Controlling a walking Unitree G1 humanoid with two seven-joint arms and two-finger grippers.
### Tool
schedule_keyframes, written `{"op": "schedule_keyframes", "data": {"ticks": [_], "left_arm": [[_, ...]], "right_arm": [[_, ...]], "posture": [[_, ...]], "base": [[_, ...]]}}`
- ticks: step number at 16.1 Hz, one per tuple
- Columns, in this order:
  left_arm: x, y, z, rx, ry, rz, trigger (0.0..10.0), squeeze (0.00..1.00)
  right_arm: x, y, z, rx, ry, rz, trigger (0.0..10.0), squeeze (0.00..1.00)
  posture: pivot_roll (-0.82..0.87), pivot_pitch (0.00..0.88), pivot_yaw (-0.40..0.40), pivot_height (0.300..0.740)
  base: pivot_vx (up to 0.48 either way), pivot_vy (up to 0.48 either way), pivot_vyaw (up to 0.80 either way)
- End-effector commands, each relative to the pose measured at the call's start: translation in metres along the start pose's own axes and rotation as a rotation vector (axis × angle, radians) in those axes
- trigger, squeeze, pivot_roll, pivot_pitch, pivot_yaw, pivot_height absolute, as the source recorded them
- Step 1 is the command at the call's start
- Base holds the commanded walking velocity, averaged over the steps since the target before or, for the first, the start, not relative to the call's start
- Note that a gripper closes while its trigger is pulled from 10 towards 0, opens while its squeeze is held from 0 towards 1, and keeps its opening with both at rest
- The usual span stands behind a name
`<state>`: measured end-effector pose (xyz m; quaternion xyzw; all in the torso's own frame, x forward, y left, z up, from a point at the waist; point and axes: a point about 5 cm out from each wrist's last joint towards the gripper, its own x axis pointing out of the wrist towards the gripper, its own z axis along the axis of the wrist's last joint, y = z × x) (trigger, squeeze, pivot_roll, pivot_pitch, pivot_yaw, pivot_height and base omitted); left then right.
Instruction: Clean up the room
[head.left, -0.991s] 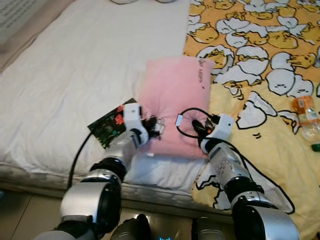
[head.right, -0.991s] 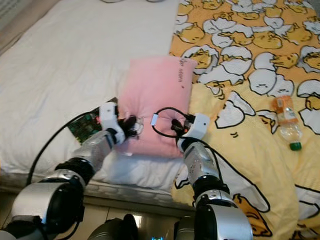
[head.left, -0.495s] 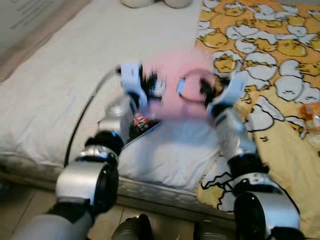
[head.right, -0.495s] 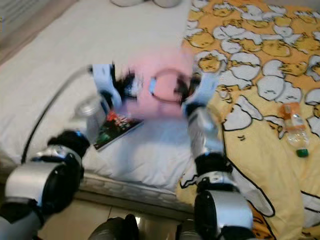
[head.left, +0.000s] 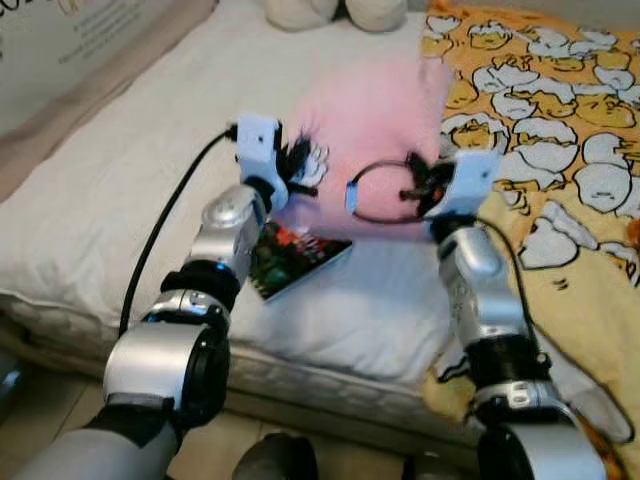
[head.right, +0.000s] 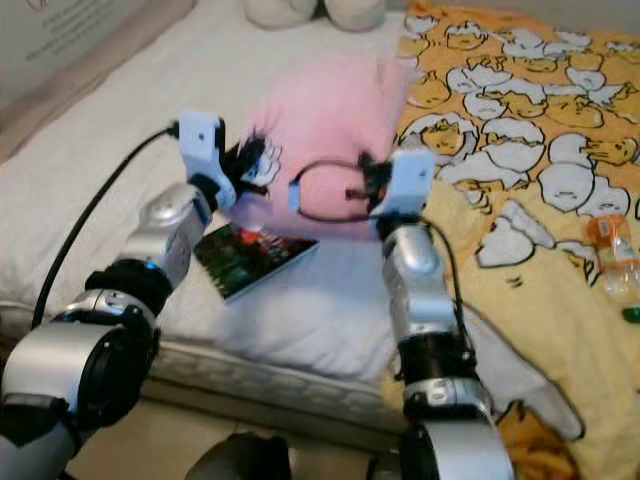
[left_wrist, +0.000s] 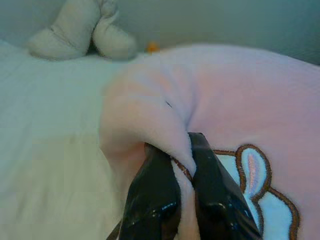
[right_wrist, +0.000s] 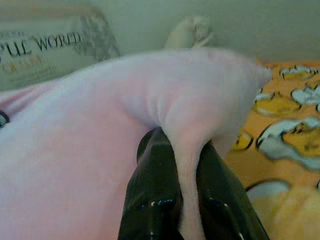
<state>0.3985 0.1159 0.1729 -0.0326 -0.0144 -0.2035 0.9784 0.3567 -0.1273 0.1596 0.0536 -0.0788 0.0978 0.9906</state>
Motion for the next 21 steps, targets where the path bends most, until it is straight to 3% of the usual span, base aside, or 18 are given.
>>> {"op": "schedule_keyframes", "data": {"ticks": [1, 5, 8, 13, 15, 21], "left_arm": [[-0.002, 0.009, 0.003, 0.026, -0.015, 0.047, 10.0, 0.0], [-0.009, 0.017, -0.002, 0.015, -0.03, 0.115, 10.0, 0.0], [-0.008, 0.017, -0.001, 0.008, -0.041, 0.138, 10.0, 0.0], [-0.005, 0.016, 0.003, 0.002, -0.065, 0.166, 10.0, 0.0], [-0.005, 0.015, 0.001, -0.028, -0.056, 0.18, 10.0, 0.0], [-0.01, 0.018, -0.01, -0.015, -0.021, 0.244, 10.0, 0.0]], "right_arm": [[-0.001, -0.008, 0.013, -0.023, -0.052, -0.032, 10.0, 0.0], [-0.014, -0.023, 0.0, -0.053, 0.0, -0.077, 10.0, 0.0], [-0.014, -0.029, 0.001, -0.068, 0.004, -0.092, 10.0, 0.0], [-0.012, -0.03, 0.006, -0.091, -0.007, -0.079, 10.0, 0.0], [-0.011, -0.03, 0.006, -0.093, -0.006, -0.075, 10.0, 0.0], [-0.015, -0.024, -0.004, -0.103, 0.03, -0.043, 10.0, 0.0]], "posture": [[-0.21, 0.0, 0.084, 0.74], [-0.21, 0.0, 0.088, 0.74], [-0.21, 0.0, 0.089, 0.74], [-0.21, 0.0, 0.09, 0.74], [-0.21, 0.0, 0.088, 0.74], [-0.2, 0.0, 0.078, 0.74]], "base": [[0.0, 0.48, 0.0], [0.0, 0.48, 0.0], [0.0, 0.48, 0.0], [0.0, 0.48, 0.0], [0.0, 0.48, 0.0], [0.0, 0.374, 0.0]]}}
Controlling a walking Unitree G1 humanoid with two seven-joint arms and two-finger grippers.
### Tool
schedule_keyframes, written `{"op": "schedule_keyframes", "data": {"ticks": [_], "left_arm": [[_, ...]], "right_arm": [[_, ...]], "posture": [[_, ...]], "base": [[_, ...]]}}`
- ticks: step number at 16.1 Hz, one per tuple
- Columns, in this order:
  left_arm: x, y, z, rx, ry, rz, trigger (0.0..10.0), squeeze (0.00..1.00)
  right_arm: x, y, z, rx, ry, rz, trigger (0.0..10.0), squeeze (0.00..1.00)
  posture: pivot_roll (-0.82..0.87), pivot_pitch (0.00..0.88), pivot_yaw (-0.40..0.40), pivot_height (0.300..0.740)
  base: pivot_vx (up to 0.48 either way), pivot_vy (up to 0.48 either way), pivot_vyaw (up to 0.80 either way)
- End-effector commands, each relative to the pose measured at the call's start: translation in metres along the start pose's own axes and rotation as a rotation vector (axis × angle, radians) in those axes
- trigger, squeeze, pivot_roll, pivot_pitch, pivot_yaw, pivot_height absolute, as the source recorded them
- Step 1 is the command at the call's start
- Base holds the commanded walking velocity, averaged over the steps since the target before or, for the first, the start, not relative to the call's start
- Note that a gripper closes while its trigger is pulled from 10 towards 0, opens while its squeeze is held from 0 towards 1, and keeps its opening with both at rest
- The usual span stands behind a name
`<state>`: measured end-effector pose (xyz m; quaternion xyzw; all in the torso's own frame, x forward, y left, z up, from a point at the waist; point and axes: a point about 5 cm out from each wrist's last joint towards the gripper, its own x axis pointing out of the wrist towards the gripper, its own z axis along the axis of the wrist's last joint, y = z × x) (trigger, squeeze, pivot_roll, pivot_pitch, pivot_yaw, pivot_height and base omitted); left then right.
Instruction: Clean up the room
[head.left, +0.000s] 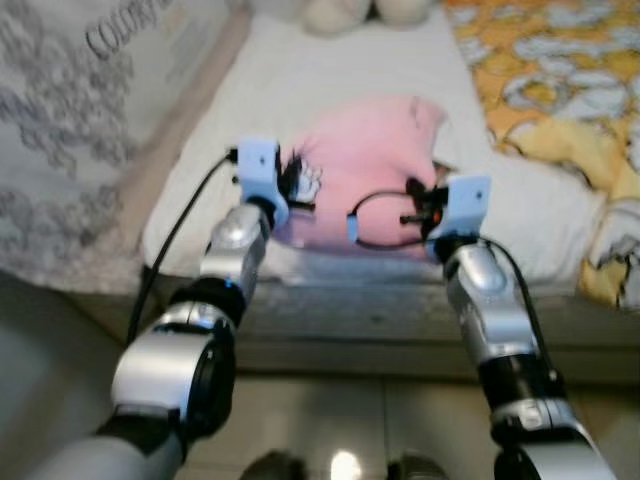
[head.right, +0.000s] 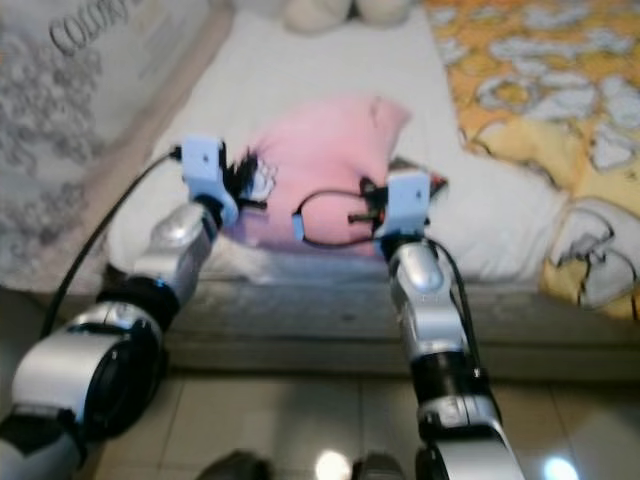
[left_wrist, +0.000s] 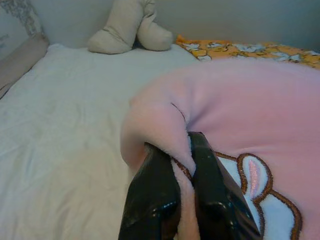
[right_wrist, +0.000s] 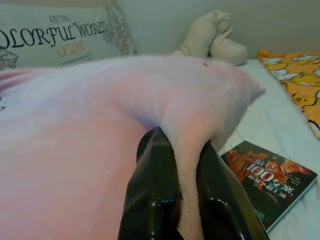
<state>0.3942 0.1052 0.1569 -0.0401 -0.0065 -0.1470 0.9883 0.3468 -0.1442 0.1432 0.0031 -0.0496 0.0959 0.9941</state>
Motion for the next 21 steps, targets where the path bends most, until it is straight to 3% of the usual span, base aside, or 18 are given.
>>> {"op": "schedule_keyframes", "data": {"ticks": [1, 4, 7, 21], "left_arm": [[-0.006, 0.028, 0.008, -0.002, -0.048, 0.127, 10.0, 0.0], [-0.006, 0.03, 0.013, 0.033, -0.078, 0.148, 10.0, 0.0], [-0.007, 0.034, 0.015, 0.017, -0.085, 0.211, 10.0, 0.0], [-0.003, 0.025, 0.012, 0.012, -0.064, 0.247, 10.0, 0.0]], "right_arm": [[-0.001, -0.008, 0.007, -0.009, -0.034, -0.042, 10.0, 0.0], [-0.001, -0.007, 0.007, -0.009, -0.031, -0.034, 10.0, 0.0], [0.002, -0.004, 0.007, -0.009, -0.024, -0.025, 10.0, 0.0], [0.012, -0.002, -0.001, -0.07, 0.034, 0.007, 10.0, 0.0]], "posture": [[-0.21, 0.0, 0.078, 0.74], [-0.2, 0.0, 0.078, 0.74], [-0.2, 0.0, 0.077, 0.74], [-0.17, 0.0, 0.065, 0.74]], "base": [[0.0, 0.0, 0.0], [0.272, 0.0, 0.0], [0.48, 0.0, 0.0], [0.48, 0.0, 0.15]]}}
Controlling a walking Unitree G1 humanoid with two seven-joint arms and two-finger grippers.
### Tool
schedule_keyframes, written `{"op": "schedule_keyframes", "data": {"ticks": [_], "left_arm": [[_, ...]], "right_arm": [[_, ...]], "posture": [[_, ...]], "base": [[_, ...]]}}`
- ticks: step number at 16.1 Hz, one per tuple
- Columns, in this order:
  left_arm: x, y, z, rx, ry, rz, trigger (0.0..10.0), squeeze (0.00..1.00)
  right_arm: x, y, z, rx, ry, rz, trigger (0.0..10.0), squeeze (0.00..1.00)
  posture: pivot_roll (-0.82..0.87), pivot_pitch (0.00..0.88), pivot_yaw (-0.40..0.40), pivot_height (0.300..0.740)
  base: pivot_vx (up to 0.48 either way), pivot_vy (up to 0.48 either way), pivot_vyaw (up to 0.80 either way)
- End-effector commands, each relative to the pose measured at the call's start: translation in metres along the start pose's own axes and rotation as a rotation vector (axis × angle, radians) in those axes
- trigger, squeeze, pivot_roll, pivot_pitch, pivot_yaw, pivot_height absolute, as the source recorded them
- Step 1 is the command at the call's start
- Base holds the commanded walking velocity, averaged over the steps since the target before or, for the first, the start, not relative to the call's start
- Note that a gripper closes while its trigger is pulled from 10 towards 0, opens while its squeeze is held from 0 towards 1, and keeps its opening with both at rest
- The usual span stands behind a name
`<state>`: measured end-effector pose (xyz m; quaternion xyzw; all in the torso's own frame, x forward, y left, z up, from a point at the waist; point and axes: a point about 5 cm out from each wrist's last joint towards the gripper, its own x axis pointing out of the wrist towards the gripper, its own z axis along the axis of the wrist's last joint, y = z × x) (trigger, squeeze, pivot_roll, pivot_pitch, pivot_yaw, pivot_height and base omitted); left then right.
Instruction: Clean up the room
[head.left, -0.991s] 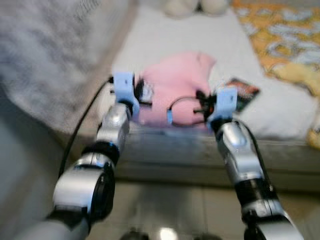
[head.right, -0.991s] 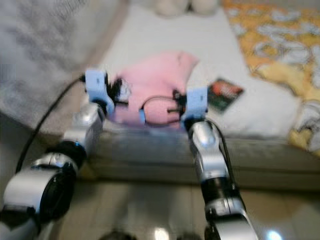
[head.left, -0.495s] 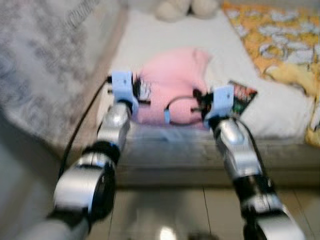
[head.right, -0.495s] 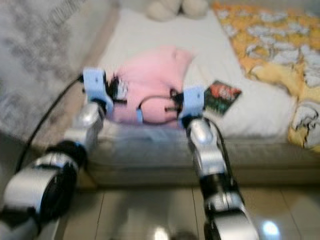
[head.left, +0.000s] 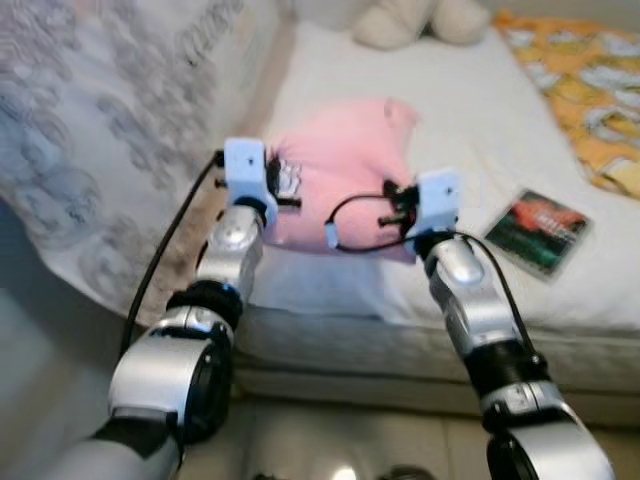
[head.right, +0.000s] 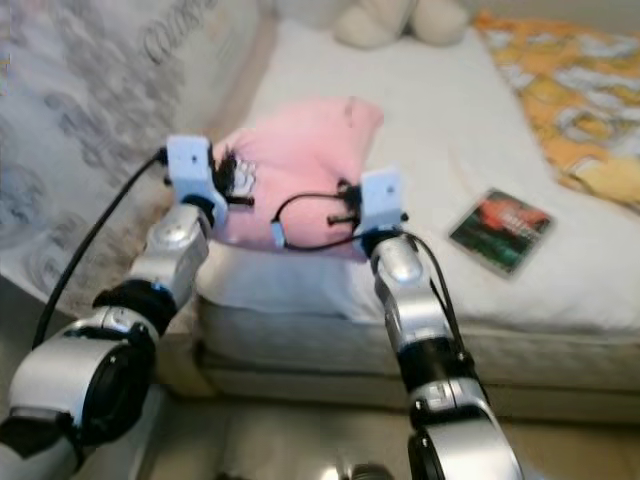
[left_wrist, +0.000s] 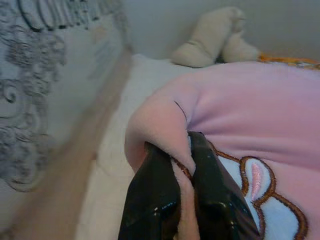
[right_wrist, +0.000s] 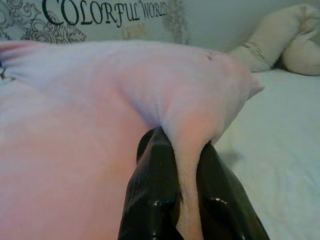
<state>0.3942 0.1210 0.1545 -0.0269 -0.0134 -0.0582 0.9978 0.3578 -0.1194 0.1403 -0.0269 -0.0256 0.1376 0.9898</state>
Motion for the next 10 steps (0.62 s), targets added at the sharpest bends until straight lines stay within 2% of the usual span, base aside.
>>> {"op": "schedule_keyframes", "data": {"ticks": [1, 6, 8, 10], "left_arm": [[0.003, 0.008, 0.012, -0.027, -0.038, 0.073, 10.0, 0.0], [0.005, -0.007, 0.007, -0.031, 0.0, 0.049, 10.0, 0.0], [0.005, -0.014, 0.003, -0.028, 0.018, 0.025, 10.0, 0.0], [0.003, -0.018, -0.002, -0.042, 0.041, 0.055, 10.0, 0.0]], "right_arm": [[-0.005, -0.025, 0.001, -0.017, -0.009, -0.078, 10.0, 0.0], [0.0, -0.037, -0.006, -0.081, 0.066, -0.072, 10.0, 0.0], [0.002, -0.04, -0.006, -0.148, 0.086, -0.042, 10.0, 0.0], [0.009, -0.047, -0.005, -0.247, 0.141, 0.006, 10.0, 0.0]], "posture": [[-0.17, 0.0, 0.063, 0.74], [-0.16, 0.0, 0.059, 0.74], [-0.16, 0.0, 0.064, 0.74], [-0.15, 0.043, 0.053, 0.74]], "base": [[0.48, 0.0, 0.0], [0.48, 0.0, 0.0], [0.48, 0.0, 0.0], [0.48, 0.0, 0.0]]}}
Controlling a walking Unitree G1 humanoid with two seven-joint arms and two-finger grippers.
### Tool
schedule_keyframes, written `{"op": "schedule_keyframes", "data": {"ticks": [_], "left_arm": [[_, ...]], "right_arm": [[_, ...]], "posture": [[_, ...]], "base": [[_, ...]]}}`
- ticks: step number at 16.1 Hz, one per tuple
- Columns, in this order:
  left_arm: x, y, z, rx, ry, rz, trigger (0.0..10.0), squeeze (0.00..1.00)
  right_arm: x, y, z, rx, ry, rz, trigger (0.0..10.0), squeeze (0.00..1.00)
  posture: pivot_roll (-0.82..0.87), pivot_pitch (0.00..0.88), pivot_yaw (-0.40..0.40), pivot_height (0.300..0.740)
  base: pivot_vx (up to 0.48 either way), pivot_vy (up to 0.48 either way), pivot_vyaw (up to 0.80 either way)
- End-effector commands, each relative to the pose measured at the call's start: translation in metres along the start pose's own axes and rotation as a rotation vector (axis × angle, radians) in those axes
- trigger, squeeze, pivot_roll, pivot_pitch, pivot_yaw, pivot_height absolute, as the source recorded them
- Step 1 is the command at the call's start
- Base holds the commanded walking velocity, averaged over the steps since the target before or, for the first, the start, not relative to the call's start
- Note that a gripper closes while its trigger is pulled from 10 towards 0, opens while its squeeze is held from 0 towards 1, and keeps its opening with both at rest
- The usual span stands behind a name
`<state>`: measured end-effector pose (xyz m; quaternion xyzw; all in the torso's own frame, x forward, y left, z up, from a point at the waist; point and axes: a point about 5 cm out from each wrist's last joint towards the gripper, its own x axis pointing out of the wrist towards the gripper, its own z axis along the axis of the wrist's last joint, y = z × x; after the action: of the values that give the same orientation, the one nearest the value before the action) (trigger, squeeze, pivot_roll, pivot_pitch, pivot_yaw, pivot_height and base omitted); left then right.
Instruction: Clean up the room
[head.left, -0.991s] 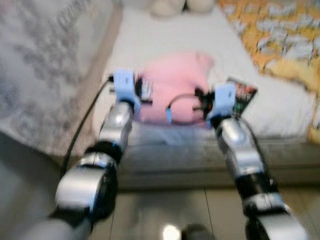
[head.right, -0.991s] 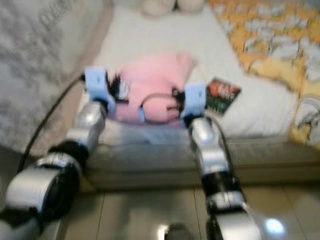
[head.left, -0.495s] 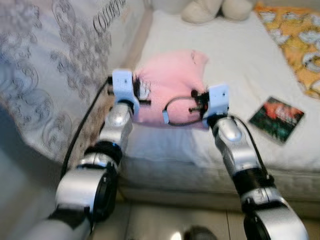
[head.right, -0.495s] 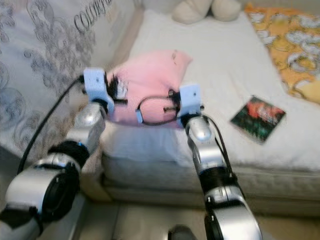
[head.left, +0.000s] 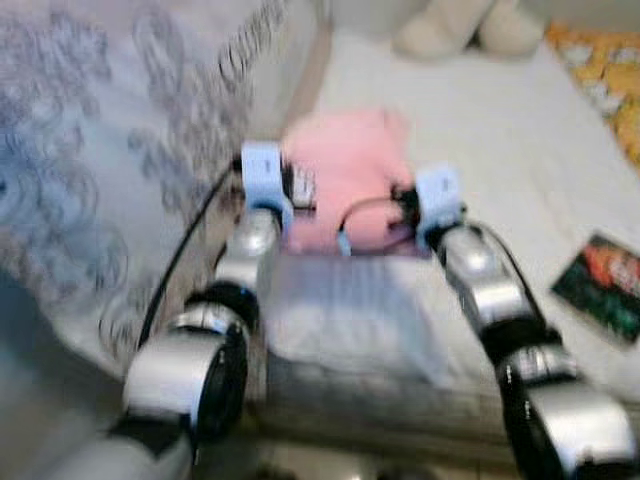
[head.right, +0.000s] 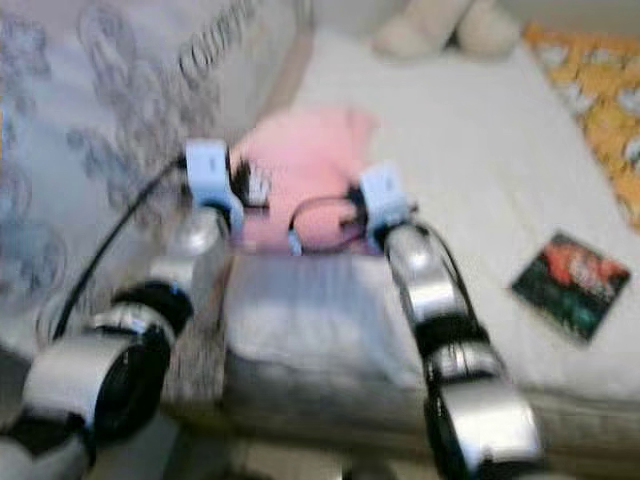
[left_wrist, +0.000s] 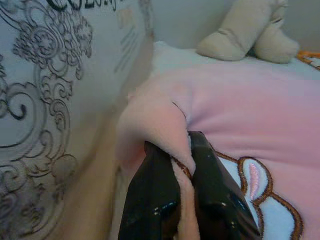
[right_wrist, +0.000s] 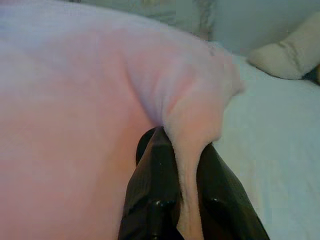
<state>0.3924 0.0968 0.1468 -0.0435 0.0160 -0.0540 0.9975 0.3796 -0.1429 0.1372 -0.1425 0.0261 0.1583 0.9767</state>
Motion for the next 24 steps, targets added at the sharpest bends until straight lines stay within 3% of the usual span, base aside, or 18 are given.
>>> {"op": "schedule_keyframes", "data": {"ticks": [1, 2, 3, 4, 5, 7, 9, 11, 14, 15, 17, 19, 21, 22, 24], "left_arm": [[0.002, 0.009, 0.005, -0.022, -0.004, 0.092, 10.0, 0.0], [0.0, 0.019, 0.002, -0.009, 0.01, 0.214, 10.0, 0.0], [-0.004, 0.027, -0.009, -0.068, 0.052, 0.296, 10.0, 0.0], [-0.007, 0.028, -0.017, -0.077, 0.081, 0.319, 10.0, 0.0], [-0.017, 0.02, -0.04, -0.081, 0.136, 0.317, 10.0, 0.0], [-0.029, 0.005, -0.063, -0.074, 0.192, 0.293, 10.0, 0.0], [-0.035, -0.005, -0.074, -0.084, 0.22, 0.302, 10.0, 0.0], [-0.018, -0.005, -0.038, -0.048, 0.08, 0.292, 10.0, 0.0], [0.002, 0.013, 0.023, 0.055, -0.14, 0.308, 10.0, 0.0], [0.008, 0.023, 0.048, 0.087, -0.206, 0.325, 10.0, 0.0], [0.008, 0.027, 0.053, 0.099, -0.215, 0.343, 10.0, 0.0], [0.005, 0.031, 0.039, 0.143, -0.175, 0.368, 10.0, 0.0], [-0.009, 0.03, -0.007, 0.139, -0.039, 0.376, 10.0, 0.0], [-0.019, 0.025, -0.033, 0.129, 0.049, 0.367, 10.0, 0.0], [-0.027, 0.023, -0.053, 0.147, 0.122, 0.361, 10.0, 0.0]], "right_arm": [[-0.002, -0.02, -0.003, -0.082, 0.048, -0.021, 10.0, 0.0], [0.003, -0.015, -0.001, -0.146, 0.074, 0.035, 10.0, 0.0], [0.007, -0.007, -0.002, -0.208, 0.116, 0.101, 10.0, 0.0], [0.007, -0.001, -0.006, -0.239, 0.147, 0.142, 10.0, 0.0], [0.003, 0.01, -0.023, -0.312, 0.235, 0.221, 10.0, 0.0], [-0.004, 0.014, -0.042, -0.385, 0.305, 0.258, 10.0, 0.0], [-0.007, 0.014, -0.047, -0.418, 0.322, 0.26, 10.0, 0.0], [0.009, 0.007, -0.011, -0.323, 0.191, 0.178, 10.0, 0.0], [0.022, -0.004, 0.031, -0.163, 0.037, 0.076, 10.0, 0.0], [0.026, -0.004, 0.043, -0.162, -0.01, 0.072, 10.0, 0.0], [0.027, -0.003, 0.044, -0.21, -0.006, 0.064, 10.0, 0.0], [0.028, 0.0, 0.042, -0.268, 0.018, 0.054, 10.0, 0.0], [0.026, 0.014, 0.029, -0.362, 0.052, 0.104, 10.0, 0.0], [0.024, 0.021, 0.02, -0.368, 0.083, 0.131, 10.0, 0.0], [0.021, 0.027, 0.008, -0.338, 0.118, 0.146, 10.0, 0.0]], "posture": [[-0.14, 0.061, 0.051, 0.74], [-0.13, 0.084, 0.045, 0.74], [-0.14, 0.099, 0.043, 0.74], [-0.14, 0.117, 0.04, 0.74], [-0.14, 0.155, 0.019, 0.74], [-0.14, 0.195, -0.01, 0.74], [-0.15, 0.213, -0.02, 0.74], [-0.15, 0.208, -0.015, 0.74], [-0.14, 0.188, -0.006, 0.74], [-0.13, 0.179, -0.002, 0.74], [-0.13, 0.179, -0.005, 0.74], [-0.13, 0.189, -0.012, 0.74], [-0.11, 0.21, -0.024, 0.74], [-0.11, 0.216, -0.029, 0.74], [-0.1, 0.219, -0.035, 0.74]], "base": [[0.48, 0.0, 0.0], [0.48, 0.0, 0.0], [0.0, 0.0, 0.0], [0.0, 0.0, 0.0], [0.0, 0.0, 0.0], [0.0, 0.0, 0.0], [0.0, 0.0, 0.0], [0.0, 0.0, 0.0], [0.0, 0.0, 0.0], [0.0, 0.0, 0.0], [0.0, 0.0, 0.0], [0.0, 0.0, 0.0], [0.0, 0.0, 0.0], [0.0, 0.0, 0.0], [0.0, 0.0, 0.0]]}}
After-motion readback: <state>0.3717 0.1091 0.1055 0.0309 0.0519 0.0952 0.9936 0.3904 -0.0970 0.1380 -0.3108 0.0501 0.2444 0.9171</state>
